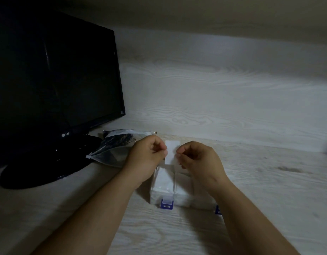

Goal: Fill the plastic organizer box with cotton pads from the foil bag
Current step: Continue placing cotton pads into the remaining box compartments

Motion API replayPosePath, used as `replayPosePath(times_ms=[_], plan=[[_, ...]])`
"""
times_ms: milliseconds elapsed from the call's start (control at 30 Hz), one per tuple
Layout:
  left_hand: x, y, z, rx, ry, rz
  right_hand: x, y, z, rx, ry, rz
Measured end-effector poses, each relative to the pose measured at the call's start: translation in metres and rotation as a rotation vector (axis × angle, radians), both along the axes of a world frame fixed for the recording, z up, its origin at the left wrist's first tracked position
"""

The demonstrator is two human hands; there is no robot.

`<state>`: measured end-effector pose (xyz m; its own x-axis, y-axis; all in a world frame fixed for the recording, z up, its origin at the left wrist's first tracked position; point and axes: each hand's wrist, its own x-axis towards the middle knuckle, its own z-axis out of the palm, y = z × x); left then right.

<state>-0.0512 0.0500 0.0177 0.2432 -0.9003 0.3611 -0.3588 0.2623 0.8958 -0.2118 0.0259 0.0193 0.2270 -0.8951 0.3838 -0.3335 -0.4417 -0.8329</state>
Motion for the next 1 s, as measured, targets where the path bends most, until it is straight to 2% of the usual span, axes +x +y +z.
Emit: replayPosePath(times_ms=[100,233,400,633,1000], plan=[[0.002,-0.001,-0.001,0.003,-0.017,0.045,0.002,-0.001,-0.001,0.01,0.098,-0.002],[0.005,-0.003,-0.004,0.038,-0.02,0.051,0.003,0.0,-0.001,-0.01,0.354,0.021],[0.005,-0.005,-0.008,0.094,-0.072,0.056,0.005,0.002,0.002,-0.039,0.521,0.058],[0.008,-0.009,-0.014,0.146,-0.195,0.137,0.008,-0.003,-0.003,-0.092,0.628,0.105],[0.008,-0.014,-0.02,0.219,-0.285,0.146,0.01,-0.001,-0.005,-0.13,0.641,0.14]])
